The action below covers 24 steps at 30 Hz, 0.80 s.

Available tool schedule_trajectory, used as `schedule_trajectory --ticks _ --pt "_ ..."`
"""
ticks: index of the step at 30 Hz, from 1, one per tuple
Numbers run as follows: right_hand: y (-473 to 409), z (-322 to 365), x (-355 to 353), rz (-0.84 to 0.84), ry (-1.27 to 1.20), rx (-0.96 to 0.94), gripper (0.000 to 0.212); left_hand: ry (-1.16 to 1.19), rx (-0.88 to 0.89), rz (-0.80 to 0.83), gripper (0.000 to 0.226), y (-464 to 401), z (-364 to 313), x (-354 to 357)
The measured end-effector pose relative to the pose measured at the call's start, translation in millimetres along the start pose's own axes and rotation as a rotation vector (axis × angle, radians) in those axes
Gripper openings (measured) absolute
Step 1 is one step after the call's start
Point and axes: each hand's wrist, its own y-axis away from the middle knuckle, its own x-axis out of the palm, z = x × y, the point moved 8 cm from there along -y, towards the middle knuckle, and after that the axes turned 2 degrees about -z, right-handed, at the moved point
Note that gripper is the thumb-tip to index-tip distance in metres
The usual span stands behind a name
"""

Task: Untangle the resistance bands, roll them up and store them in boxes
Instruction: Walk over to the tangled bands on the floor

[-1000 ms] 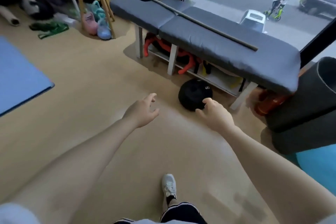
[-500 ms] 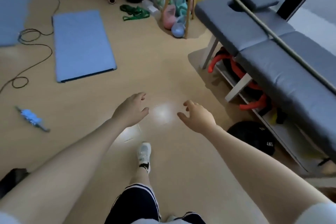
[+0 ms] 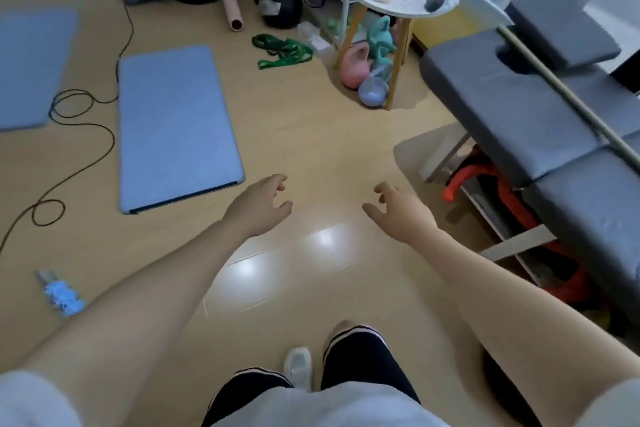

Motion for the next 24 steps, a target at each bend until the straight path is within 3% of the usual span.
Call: schedule_trajectory --ticks 8,13,24 --pt "-193 -31 -40 -0.038 -0.028 0.106 0.053 0.100 0.088 -0.048 0.053 -196 -25 -44" --pt "-338 -19 -63 0.023 -0.059 0.122 0.053 0.118 0.015 -0.085 0.053 -328 -17 -89" --pt "-606 152 -77 0.189 -0.071 -0.229 0.051 0.076 -0.296 -0.272 0.051 -501 111 -219"
